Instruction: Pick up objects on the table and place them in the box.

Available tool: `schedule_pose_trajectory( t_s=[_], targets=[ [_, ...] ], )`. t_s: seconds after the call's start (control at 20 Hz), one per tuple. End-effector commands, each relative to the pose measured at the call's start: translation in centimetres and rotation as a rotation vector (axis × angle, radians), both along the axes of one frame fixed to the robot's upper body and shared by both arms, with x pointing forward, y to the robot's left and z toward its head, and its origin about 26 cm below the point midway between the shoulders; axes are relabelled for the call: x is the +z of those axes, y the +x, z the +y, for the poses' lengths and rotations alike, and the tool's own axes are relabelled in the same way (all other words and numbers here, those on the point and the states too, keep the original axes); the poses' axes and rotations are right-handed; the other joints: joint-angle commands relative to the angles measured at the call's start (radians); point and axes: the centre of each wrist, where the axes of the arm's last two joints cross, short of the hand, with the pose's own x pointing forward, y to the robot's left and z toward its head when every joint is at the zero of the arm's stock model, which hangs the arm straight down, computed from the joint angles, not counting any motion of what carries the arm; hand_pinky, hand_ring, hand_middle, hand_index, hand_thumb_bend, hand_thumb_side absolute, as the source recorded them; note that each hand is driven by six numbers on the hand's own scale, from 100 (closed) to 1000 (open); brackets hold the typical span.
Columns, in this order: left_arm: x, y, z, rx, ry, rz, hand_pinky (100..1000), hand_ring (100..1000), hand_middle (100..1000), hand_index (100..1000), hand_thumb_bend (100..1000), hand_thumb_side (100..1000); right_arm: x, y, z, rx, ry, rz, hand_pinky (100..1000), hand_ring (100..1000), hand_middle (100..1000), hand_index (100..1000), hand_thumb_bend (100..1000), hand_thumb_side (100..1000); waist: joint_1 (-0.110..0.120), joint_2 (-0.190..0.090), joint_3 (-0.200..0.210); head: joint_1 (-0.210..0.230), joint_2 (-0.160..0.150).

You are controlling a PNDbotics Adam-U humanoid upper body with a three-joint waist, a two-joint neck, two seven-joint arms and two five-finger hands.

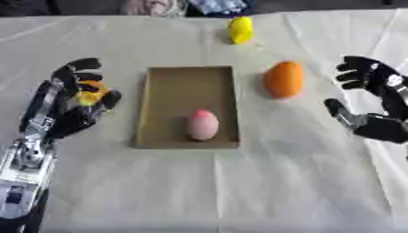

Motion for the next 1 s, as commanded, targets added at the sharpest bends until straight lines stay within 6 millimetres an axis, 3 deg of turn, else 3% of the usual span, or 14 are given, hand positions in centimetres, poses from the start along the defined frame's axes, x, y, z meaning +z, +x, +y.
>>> schedule_pose_trajectory(
  t_s=[0.05, 0.7, 0.8, 1.0],
  targets=[
    [0.8, 0.0, 0.1, 0.006, 0.015, -0.028, 691, 752, 773, 848, 687, 507, 1.0, 0.1, -0.1, 0.002, -0.004, -0.03, 740, 772, 780, 897, 345, 228, 0.0, -0.004, 0.0, 0.0, 0.005],
    [1.2, 0.1, 0.7, 0.074, 0.02, -0.026, 680, 744, 765, 841, 667, 495, 1.1, 0.0, -0.3, -0.013, 0.009, -0.036, 736, 763, 774, 896, 337, 227, 0.001, 0.005, -0.006, -0.002, 0.005],
    [2.3, 0.3, 1.4, 0.096, 0.07, -0.047, 687, 750, 771, 845, 657, 487, 1.1, 0.0, -0.3, -0.013, 0.006, -0.035, 737, 762, 773, 896, 337, 227, 0.003, 0.006, -0.009, -0.004, 0.005],
    [6.7, 0.8, 4.1, 0.133, 0.336, -0.086, 718, 760, 785, 851, 642, 491, 0.9, 0.0, -0.5, -0.015, -0.005, -0.025, 736, 760, 772, 896, 337, 228, 0.008, -0.001, -0.015, -0.003, 0.005]
  ],
)
